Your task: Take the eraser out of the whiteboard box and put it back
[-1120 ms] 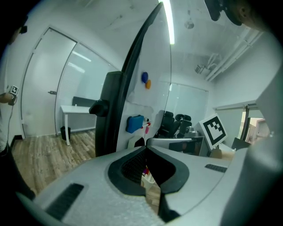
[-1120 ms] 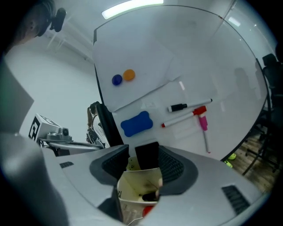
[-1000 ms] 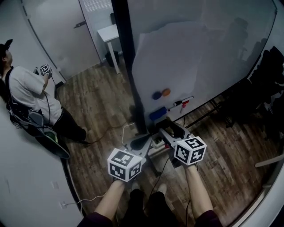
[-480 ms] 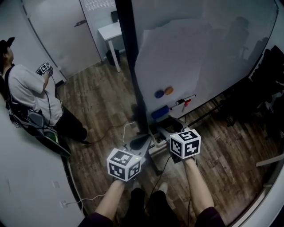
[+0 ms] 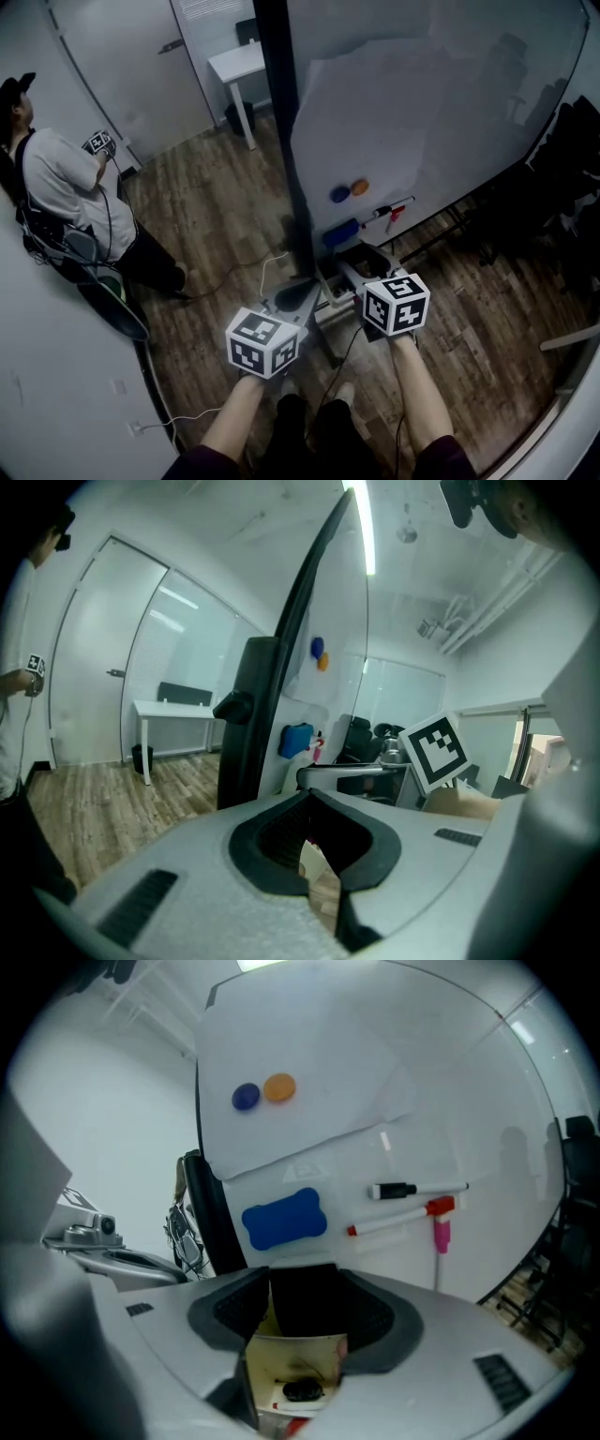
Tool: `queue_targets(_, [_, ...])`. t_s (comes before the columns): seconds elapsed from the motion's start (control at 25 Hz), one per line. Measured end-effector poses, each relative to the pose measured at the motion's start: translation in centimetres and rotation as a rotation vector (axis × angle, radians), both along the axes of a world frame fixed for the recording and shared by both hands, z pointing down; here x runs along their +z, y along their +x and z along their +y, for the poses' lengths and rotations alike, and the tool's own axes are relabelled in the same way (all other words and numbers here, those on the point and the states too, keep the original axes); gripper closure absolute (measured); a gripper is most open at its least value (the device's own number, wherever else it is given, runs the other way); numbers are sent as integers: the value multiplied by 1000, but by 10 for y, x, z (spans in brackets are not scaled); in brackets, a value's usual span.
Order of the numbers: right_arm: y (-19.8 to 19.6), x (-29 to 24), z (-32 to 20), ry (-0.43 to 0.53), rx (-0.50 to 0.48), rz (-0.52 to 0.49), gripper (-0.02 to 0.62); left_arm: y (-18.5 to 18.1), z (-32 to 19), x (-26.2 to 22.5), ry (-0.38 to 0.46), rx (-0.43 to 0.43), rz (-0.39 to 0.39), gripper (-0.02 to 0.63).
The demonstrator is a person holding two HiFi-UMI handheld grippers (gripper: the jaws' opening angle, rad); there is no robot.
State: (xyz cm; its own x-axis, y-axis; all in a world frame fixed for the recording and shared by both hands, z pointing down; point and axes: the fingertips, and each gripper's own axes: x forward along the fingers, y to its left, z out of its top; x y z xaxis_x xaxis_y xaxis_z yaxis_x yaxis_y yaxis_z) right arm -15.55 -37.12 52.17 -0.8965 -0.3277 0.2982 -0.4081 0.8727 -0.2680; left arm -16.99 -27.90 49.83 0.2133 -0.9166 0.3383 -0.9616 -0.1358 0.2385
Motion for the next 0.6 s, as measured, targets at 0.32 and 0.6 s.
queue_targets(0.32, [20, -31, 5, 13, 48, -107, 368, 9, 1, -21, 12, 19, -3, 601])
queue_targets(0.6, [41, -73, 12, 46, 74, -186, 370, 11, 2, -53, 54, 29, -16, 601])
